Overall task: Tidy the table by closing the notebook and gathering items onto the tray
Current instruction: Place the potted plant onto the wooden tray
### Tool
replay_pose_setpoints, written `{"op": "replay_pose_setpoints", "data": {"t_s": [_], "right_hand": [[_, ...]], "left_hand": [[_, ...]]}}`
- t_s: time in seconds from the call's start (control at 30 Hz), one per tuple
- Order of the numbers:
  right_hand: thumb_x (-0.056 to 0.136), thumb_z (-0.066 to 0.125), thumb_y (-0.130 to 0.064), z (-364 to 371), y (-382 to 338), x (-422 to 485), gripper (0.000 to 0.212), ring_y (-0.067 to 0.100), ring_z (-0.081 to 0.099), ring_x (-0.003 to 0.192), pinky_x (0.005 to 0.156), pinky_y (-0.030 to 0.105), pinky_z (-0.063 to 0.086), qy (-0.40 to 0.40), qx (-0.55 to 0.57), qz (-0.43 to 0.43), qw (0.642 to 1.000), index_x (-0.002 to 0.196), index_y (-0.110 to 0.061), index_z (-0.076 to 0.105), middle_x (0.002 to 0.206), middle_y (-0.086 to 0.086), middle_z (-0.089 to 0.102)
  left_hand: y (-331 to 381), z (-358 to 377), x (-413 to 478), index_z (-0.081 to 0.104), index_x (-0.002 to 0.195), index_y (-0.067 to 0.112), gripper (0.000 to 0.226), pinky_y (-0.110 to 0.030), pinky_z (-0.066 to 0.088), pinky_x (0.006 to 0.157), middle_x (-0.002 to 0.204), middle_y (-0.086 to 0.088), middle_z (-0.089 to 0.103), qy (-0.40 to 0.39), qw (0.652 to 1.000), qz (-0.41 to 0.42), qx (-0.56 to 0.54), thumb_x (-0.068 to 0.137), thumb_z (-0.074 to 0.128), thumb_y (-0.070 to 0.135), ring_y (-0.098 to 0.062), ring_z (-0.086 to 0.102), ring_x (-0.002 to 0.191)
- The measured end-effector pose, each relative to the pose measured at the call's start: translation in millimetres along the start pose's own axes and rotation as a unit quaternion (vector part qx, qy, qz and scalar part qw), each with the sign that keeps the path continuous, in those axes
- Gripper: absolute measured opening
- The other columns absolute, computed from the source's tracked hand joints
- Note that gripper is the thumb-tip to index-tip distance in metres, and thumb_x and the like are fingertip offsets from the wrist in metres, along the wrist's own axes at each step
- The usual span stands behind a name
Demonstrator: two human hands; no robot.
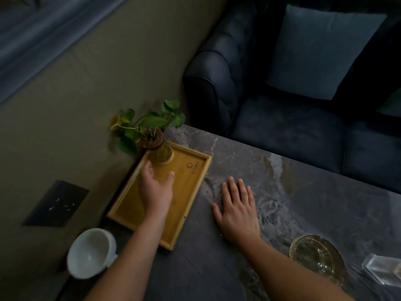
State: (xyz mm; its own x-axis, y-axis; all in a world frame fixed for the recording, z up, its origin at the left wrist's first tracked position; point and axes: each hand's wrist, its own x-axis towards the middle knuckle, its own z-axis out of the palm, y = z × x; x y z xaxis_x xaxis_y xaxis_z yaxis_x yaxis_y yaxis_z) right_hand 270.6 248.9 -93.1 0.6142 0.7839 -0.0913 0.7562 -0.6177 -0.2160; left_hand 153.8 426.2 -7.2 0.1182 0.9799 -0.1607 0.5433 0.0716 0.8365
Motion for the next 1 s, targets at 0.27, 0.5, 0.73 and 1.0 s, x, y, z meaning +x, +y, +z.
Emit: {"op": "replay_pose_setpoints", "data": {"t_s": [0.27, 0.5, 0.73, 1.0], "right_hand": [[0.097, 0.025, -0.061, -12, 4, 4, 0.069, 0.021, -0.009, 0.152, 0.121, 0.037, -0.012, -0.025, 0.081, -0.014, 0.996, 0.155, -0.024, 0.02, 0.166, -0.002, 0.005], [0.086, 0.062, -0.014, -73, 20, -44, 0.041, 0.033, 0.05, 0.12, 0.105, 0.037, 0.037, 0.035, 0.23, 0.005, 0.972, 0.127, -0.011, 0.06, 0.125, 0.011, 0.063], [0.087, 0.068, -0.018, -102, 87, -175, 0.03, 0.019, 0.058, 0.103, 0.091, 0.031, 0.048, 0.116, 0.249, 0.086, 0.958, 0.117, -0.017, 0.067, 0.108, 0.001, 0.067], [0.076, 0.078, -0.008, -112, 192, -269, 0.033, 0.028, 0.063, 0.092, 0.082, 0.041, 0.053, 0.174, 0.215, 0.302, 0.912, 0.108, -0.011, 0.07, 0.097, 0.005, 0.068]], "left_hand": [[-31, -10, -124, 0.058, 0.128, 0.011, 0.052, -0.026, 0.04, 0.097, 0.125, -0.009, 0.057, -0.159, 0.948, 0.234, 0.144, 0.08, 0.076, 0.014, -0.023, 0.056, 0.115], [-57, 4, -177, 0.059, 0.129, 0.012, 0.05, -0.043, 0.046, 0.1, 0.13, -0.013, 0.055, -0.258, 0.869, 0.301, 0.296, 0.083, 0.07, 0.029, -0.032, 0.054, 0.12], [-44, 38, -230, 0.056, 0.131, 0.016, 0.055, -0.041, 0.045, 0.1, 0.127, -0.008, 0.055, -0.323, 0.828, 0.34, 0.308, 0.082, 0.066, 0.038, -0.029, 0.054, 0.119], [-13, 97, -279, 0.02, 0.149, 0.029, 0.097, -0.037, 0.038, 0.106, 0.148, -0.002, 0.03, -0.376, 0.839, 0.312, 0.241, 0.072, 0.076, 0.051, -0.022, 0.038, 0.133]]}}
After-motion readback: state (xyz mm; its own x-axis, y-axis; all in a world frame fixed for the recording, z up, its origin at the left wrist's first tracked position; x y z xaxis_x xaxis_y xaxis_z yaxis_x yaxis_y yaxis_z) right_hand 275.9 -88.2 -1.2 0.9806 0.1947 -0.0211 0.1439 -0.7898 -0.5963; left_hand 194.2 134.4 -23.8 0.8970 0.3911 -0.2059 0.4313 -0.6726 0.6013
